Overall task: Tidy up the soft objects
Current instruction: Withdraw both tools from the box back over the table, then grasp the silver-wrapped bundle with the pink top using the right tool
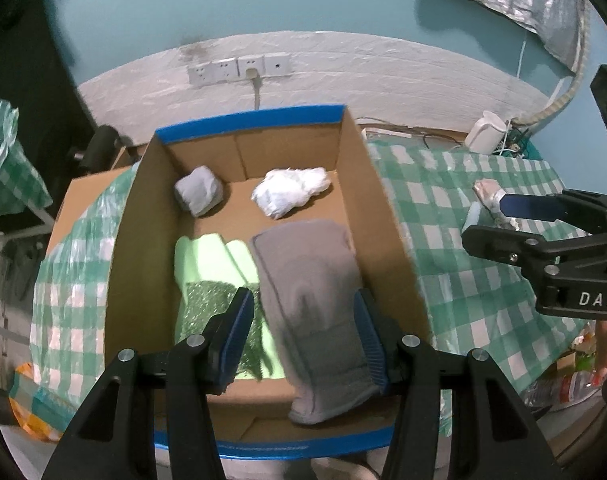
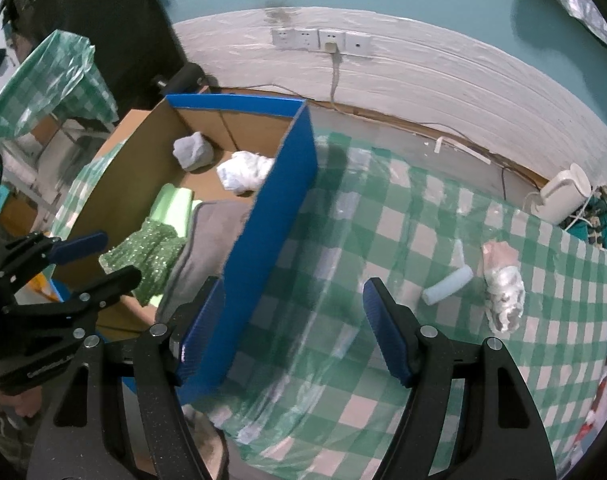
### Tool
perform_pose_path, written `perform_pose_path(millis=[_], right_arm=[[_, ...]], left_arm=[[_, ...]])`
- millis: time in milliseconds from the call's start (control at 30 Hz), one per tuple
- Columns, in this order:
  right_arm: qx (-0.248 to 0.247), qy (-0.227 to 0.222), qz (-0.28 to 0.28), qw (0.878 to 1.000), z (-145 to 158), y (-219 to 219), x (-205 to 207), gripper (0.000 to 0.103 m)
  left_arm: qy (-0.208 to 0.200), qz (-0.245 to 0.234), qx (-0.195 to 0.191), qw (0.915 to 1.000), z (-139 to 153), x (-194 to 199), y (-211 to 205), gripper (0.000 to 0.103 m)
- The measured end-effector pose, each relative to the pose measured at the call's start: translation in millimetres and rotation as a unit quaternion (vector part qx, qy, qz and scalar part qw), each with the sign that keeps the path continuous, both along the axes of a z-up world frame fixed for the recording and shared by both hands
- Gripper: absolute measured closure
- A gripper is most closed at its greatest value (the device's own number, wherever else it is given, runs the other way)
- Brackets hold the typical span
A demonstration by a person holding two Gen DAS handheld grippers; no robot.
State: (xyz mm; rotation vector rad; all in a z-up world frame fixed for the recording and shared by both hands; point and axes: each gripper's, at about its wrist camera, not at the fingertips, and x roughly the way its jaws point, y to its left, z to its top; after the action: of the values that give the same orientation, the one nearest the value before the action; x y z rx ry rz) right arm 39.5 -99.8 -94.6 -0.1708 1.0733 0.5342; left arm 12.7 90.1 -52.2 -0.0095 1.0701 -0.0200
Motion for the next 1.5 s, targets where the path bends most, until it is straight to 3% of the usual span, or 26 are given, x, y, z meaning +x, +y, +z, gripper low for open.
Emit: perform_pose_path(millis=[867,1500], right_arm=[[0.002,-0.003,-0.082,0.997,-12,-109,17,0.03],[-0.026,0.006,-0.133,0.991,-41,-183,58,0.03]], left_arm=[[0.0,-0.079,0.031,0.9964,-1,31,-96,0.04],[0.05,-0.128,0.041,0.9897,-45,73,-171,0.038]])
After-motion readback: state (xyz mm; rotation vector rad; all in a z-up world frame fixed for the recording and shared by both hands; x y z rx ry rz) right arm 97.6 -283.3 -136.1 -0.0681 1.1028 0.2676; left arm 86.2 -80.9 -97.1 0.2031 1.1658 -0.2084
